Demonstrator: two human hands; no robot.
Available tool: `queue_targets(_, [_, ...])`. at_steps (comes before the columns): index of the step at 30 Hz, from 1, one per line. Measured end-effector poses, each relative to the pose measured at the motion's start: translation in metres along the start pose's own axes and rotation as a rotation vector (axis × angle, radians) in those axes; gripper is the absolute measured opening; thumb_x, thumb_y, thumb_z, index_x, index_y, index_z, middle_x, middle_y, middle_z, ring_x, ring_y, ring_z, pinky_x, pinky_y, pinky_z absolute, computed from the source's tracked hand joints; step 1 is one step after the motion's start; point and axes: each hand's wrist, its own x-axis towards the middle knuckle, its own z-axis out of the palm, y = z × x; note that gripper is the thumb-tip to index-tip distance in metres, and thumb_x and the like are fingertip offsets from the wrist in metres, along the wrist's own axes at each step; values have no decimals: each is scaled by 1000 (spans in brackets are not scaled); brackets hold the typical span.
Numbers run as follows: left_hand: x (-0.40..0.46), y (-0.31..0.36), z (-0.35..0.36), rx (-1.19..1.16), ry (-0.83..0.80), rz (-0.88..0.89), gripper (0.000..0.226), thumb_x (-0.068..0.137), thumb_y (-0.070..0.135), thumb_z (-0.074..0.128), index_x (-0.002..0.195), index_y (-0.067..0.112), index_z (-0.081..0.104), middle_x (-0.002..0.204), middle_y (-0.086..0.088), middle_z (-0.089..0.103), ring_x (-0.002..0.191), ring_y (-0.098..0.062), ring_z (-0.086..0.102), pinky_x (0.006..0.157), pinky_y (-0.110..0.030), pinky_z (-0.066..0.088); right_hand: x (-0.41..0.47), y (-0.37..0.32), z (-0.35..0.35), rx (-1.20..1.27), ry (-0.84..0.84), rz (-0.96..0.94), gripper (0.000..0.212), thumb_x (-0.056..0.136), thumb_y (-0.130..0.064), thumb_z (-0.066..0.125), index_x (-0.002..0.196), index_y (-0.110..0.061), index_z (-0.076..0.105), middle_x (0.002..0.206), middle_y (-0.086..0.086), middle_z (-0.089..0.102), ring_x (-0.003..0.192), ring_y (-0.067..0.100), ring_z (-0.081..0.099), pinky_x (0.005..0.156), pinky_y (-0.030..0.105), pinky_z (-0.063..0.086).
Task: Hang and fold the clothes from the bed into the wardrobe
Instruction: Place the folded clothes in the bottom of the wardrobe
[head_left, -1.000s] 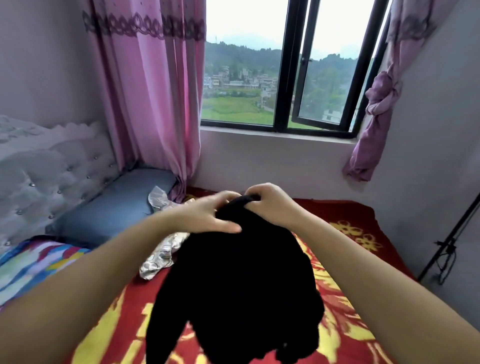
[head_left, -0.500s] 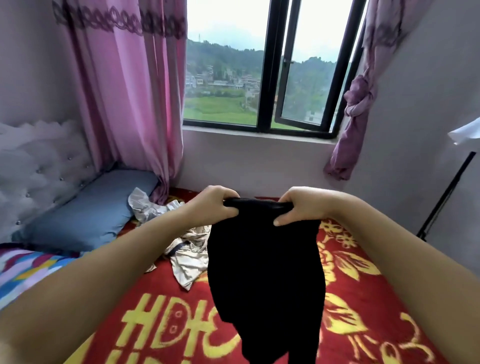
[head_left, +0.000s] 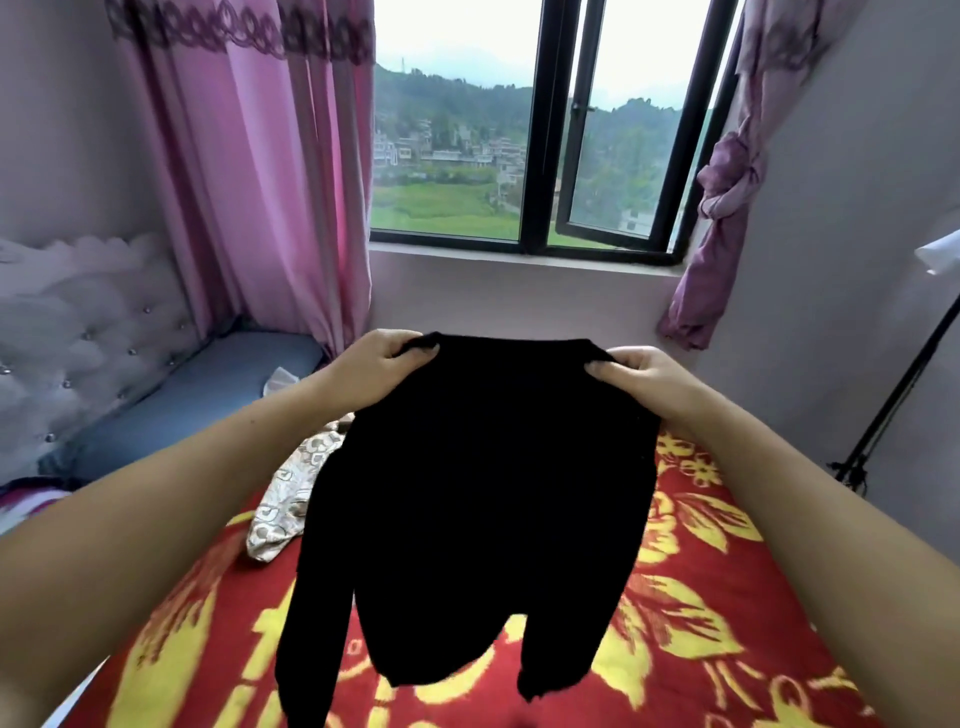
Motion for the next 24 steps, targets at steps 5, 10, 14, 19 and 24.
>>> queue_targets(5, [2, 3, -26, -258, -67, -146, 47, 73, 61, 63, 88, 18, 76, 70, -3, 64, 53, -12, 55, 47, -19, 42, -2, -19, -5, -78, -204, -5, 52, 62, -62, 79, 96, -24, 75, 87, -2, 74, 72, 11, 68, 62, 19, 52])
queue_targets(10, [1, 2, -36, -147, -216, -168, 40, 79, 60, 59, 86, 25, 75, 54, 7, 57, 40, -6, 48, 39, -14, 35, 0, -14, -7, -364, -166, -35, 18, 90, -28, 65, 82, -12, 70, 64, -4, 60, 56, 11, 54, 57, 30, 40])
queue_targets(14, [7, 9, -28, -132, -304, -242, 29, 90, 41, 60, 104, 17, 69, 58, 10, 60, 41, -3, 51, 38, -13, 38, 11, -25, -8, -677, 136, -104, 35, 95, -37, 53, 69, -15, 62, 54, -8, 57, 52, 11, 51, 55, 31, 39])
queue_targets(19, [18, 34, 21, -377, -113, -480, 19, 100, 18, 46, 85, 11, 55, 61, 0, 55, 48, -11, 54, 44, -19, 45, 22, -44, 33, -580, 278, -26, 51, 99, -38, 43, 54, -12, 46, 56, -3, 51, 55, 14, 47, 51, 27, 34])
queue_targets(24, [22, 63, 55, -592, -126, -545, 27, 100, 13, 34, 81, 9, 53, 51, -4, 52, 39, -13, 53, 40, -23, 50, 16, -58, 87, -462, 13, -52, 46, 100, -50, 32, 114, -21, 65, 109, 3, 67, 99, 19, 60, 86, 29, 45])
